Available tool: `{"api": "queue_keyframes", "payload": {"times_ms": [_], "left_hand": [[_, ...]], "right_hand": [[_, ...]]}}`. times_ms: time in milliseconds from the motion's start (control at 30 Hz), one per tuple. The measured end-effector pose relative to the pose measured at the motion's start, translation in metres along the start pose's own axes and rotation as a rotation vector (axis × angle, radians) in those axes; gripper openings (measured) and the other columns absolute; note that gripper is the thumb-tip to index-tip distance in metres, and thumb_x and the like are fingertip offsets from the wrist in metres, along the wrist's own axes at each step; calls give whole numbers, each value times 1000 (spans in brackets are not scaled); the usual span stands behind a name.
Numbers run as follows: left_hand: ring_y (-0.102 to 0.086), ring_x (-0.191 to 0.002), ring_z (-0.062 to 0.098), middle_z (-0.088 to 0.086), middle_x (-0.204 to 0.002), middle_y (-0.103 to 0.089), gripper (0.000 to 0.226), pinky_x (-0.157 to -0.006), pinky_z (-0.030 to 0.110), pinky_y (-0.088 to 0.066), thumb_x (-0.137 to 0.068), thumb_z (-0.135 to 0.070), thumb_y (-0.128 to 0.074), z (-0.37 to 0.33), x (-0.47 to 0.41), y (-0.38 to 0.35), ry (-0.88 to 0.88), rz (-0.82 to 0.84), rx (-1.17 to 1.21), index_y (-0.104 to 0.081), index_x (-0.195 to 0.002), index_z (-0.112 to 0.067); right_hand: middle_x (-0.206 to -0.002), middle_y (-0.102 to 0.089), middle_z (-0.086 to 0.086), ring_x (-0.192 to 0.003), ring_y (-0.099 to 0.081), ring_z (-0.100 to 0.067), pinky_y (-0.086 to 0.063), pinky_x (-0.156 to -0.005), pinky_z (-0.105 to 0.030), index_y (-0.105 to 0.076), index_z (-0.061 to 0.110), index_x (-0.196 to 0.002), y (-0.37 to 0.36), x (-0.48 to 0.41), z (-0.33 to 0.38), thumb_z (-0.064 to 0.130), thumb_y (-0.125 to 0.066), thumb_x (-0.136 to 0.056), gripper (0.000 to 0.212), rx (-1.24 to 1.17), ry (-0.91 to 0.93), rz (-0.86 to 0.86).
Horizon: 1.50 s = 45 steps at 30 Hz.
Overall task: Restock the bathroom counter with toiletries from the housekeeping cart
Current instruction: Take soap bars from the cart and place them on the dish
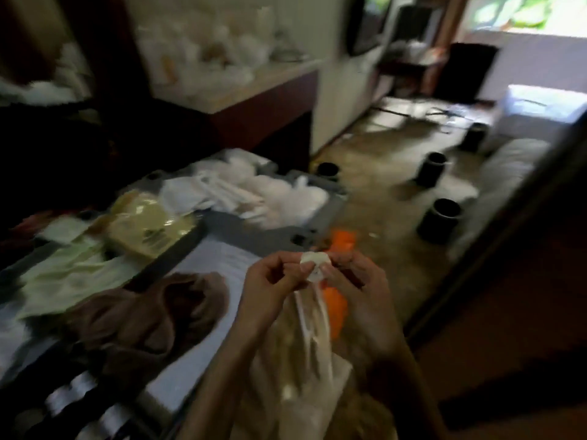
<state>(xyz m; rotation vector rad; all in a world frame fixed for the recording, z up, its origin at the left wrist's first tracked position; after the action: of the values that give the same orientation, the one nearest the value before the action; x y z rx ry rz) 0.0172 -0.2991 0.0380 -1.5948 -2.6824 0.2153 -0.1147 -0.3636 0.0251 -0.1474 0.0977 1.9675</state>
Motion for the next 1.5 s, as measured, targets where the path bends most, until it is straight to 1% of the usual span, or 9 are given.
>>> {"api": "queue_keyframes", "payload": {"times_ms": [133, 200, 300, 467, 733, 900, 1100, 1300, 1500], "left_hand": [[-66, -76, 17, 11, -78, -70, 10, -67, 25, -57, -70, -16, -71, 15, 22, -76, 16, 245, 16, -73, -79, -18], [-67, -73, 12, 2, -74, -72, 14, -66, 23, -57, -72, -13, -71, 23, 39, -104, 28, 324, 29, -75, -80, -23], [-69, -71, 4, -9, -71, -73, 17, -62, 15, -54, -83, 2, -65, 35, 62, -151, 112, 469, 47, -68, -88, -13], [-70, -89, 14, -3, -88, -75, 20, -73, 22, -56, -77, -18, -68, 55, 115, -251, 206, 809, 66, -68, -95, -10], [-68, -79, 4, -7, -79, -73, 12, -66, 15, -53, -86, -3, -64, 65, 213, -375, 281, 1188, 29, -68, -96, -8], [-68, -78, 6, -2, -81, -73, 11, -68, 18, -55, -81, -3, -67, 82, 254, -429, 346, 1300, 30, -68, -92, -5], [-70, -83, 15, 4, -87, -75, 29, -79, 28, -57, -60, -35, -78, 105, 324, -521, 396, 1428, -22, -75, -83, -19], [-70, -82, 15, 9, -89, -74, 36, -70, 20, -55, -67, -22, -75, 111, 412, -652, 419, 1550, 9, -71, -98, -2], [-71, -83, 14, 3, -86, -75, 22, -69, 19, -54, -73, -13, -73, 99, 522, -781, 418, 1768, 31, -71, -94, -8]], "right_hand": [[-92, -72, -12, -88, -68, -20, -52, -77, -27, -70, 5, -93, 86, 47, 3, 8, -71, -84, 10, 35, 30, -165], [-93, -73, -12, -87, -69, -18, -51, -74, -20, -69, 1, -96, 116, 74, 6, 7, -69, -83, 15, 39, 27, -212], [-90, -74, -8, -84, -70, -13, -52, -71, -18, -68, 0, -98, 156, 115, 7, 9, -68, -82, 18, 18, 14, -333], [-93, -75, -2, -89, -71, -17, -54, -78, -27, -71, 14, -96, 249, 196, 9, 24, -68, -79, 20, 147, -8, -588], [-83, -74, -1, -79, -68, -12, -54, -70, -22, -70, 9, -93, 338, 316, 24, 20, -66, -76, 21, 84, -31, -930], [-91, -75, -8, -82, -69, -17, -54, -71, -24, -70, 5, -99, 376, 364, 19, 20, -66, -78, 27, 77, -66, -1095], [-91, -75, -5, -82, -70, -12, -53, -72, -20, -70, 3, -101, 446, 431, 27, 16, -65, -80, 25, 107, -67, -1305], [-90, -76, 1, -84, -71, -9, -52, -71, -17, -71, 10, -100, 559, 503, 43, 22, -66, -78, 26, 161, -66, -1485], [-92, -75, 4, -87, -70, -8, -52, -71, -16, -70, 11, -102, 667, 600, 73, 21, -66, -78, 26, 206, 2, -1649]]}}
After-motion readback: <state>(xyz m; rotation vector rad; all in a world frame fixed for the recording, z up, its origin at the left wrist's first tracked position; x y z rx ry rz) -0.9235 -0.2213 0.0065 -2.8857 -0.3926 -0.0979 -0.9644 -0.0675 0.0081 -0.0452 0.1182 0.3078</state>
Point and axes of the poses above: each hand's wrist, its own x-axis away from the middle knuckle, its own y-axis out of the back of the hand, z = x × y, the point moved 1 cm from there along -x, towards the middle knuckle
